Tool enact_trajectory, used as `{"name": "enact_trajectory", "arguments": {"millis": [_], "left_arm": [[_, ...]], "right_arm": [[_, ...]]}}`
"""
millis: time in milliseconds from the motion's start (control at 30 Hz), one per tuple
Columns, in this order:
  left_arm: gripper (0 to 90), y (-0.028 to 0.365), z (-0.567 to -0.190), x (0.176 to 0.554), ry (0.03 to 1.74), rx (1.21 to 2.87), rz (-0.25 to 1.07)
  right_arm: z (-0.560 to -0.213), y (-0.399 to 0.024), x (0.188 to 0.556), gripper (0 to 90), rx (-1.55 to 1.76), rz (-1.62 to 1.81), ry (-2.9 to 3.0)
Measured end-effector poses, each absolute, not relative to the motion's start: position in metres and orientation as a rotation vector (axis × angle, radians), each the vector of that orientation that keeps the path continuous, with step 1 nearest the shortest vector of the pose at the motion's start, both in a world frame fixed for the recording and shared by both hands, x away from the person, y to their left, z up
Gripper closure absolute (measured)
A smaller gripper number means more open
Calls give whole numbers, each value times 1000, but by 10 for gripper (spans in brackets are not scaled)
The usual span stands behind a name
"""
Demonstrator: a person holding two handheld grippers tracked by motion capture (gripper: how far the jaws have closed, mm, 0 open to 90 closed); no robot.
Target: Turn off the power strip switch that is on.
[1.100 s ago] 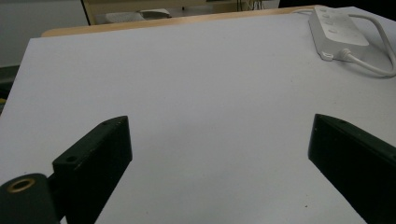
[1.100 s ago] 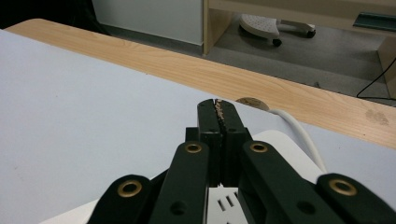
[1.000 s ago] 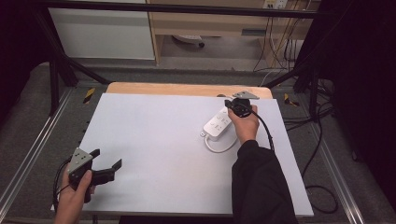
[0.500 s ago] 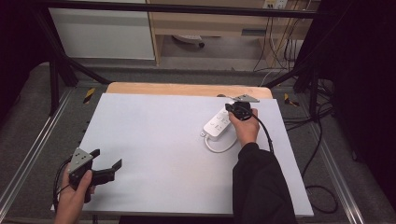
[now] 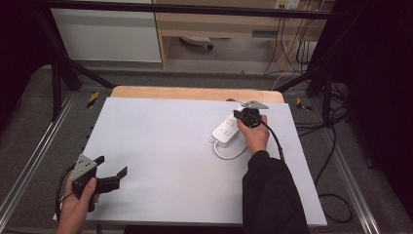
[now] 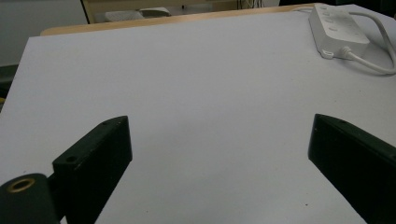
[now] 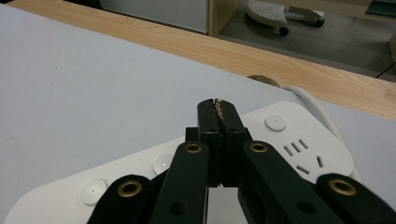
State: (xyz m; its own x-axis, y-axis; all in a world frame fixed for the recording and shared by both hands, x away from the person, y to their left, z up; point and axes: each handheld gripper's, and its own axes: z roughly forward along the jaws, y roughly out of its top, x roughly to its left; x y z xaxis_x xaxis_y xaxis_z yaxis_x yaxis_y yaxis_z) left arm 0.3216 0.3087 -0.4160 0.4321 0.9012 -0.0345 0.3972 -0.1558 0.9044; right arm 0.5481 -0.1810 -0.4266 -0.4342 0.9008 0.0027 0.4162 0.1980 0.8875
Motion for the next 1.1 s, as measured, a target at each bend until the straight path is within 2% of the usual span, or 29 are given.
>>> {"name": "enact_trajectory", "arguments": {"millis": [1100], "left_arm": [[61, 309, -416, 322, 1124, 1750, 668]], "right_arm": [[-436, -173, 545, 900, 1236, 1189, 1983]]}}
